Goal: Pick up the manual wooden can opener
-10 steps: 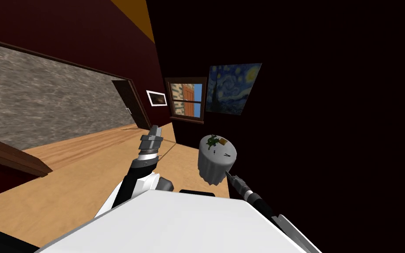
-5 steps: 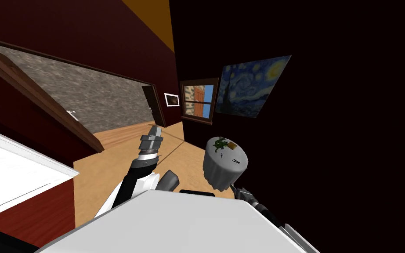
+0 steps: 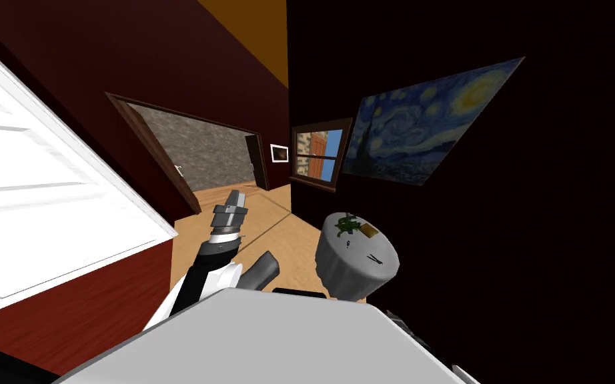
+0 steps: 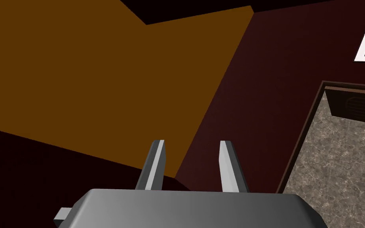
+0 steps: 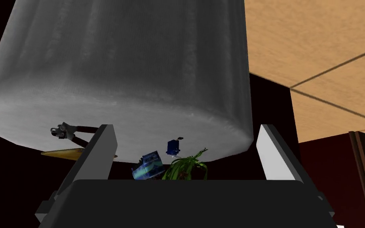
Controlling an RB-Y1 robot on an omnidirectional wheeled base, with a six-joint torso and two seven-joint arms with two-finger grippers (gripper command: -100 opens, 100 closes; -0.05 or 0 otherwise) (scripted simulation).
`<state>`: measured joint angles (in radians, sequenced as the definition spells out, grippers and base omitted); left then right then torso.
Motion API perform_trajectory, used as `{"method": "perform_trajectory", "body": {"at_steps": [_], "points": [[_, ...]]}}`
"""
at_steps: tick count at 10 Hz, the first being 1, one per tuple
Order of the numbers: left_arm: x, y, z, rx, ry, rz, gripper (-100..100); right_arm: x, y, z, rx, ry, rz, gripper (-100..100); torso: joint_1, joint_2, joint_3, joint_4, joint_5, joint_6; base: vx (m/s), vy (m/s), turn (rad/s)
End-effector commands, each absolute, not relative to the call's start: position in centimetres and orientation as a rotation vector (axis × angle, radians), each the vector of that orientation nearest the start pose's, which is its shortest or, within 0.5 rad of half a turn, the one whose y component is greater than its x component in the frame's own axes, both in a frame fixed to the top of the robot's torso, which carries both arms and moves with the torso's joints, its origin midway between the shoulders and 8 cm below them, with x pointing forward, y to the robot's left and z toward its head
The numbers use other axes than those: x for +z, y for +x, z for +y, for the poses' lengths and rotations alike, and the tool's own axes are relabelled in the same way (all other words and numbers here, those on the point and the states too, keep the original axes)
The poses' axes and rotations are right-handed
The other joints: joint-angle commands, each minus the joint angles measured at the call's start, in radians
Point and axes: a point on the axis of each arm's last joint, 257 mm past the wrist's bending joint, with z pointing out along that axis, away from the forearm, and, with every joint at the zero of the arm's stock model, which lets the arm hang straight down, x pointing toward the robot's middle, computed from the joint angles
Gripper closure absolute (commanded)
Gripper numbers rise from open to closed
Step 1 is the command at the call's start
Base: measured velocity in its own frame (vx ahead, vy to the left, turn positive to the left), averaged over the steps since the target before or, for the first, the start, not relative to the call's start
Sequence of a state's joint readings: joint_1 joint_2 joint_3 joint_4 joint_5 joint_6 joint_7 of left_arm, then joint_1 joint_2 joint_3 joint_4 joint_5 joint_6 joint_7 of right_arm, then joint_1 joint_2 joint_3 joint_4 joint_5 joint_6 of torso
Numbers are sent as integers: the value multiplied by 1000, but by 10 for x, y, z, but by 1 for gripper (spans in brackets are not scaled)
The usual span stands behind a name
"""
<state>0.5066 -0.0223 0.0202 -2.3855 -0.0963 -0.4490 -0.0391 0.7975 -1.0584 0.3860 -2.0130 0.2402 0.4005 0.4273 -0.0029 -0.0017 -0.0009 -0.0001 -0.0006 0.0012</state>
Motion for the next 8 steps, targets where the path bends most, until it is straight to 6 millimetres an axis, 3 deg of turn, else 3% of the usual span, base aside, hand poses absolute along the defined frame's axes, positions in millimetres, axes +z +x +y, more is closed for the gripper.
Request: {"method": "perform_trajectory", "body": {"at_steps": [1, 2, 3, 4, 5, 7, 8], "points": [[59, 330, 275, -1186, -560, 621, 0, -440, 144, -413, -128, -40, 2611, -100, 0, 0, 0, 0, 0, 0, 14, -21, 397], [59, 330, 275, -1186, -560, 621, 0, -447, 123, -430, -190, -83, 2659, -100, 0, -1, 0, 0, 0, -1, 21, -41, 405], [59, 330, 275, -1186, -560, 621, 0, -447, 122, -434, -200, -90, 2663, -100, -1, -1, 0, 0, 0, 0, 14, -33, 345], [59, 330, 275, -1186, -560, 621, 0, -453, 100, -454, -267, -137, 2709, -100, -1, -1, 0, 0, 0, 0, 11, -33, 459], [59, 330, 275, -1186, -560, 621, 0, -453, 100, -454, -267, -137, 2709, -100, -1, -1, -1, 0, 0, -1, 10, -35, 268], [59, 330, 275, -1186, -560, 622, 0, -459, 60, -491, -385, -225, 2789, -100, -1, -1, 0, 0, 0, 0, 21, -54, 388], [59, 330, 275, -1186, -560, 622, 0, -459, 60, -491, -385, -225, 2789, -100, -3, -1, -1, 0, -1, 0, 17, -61, 272]]}}
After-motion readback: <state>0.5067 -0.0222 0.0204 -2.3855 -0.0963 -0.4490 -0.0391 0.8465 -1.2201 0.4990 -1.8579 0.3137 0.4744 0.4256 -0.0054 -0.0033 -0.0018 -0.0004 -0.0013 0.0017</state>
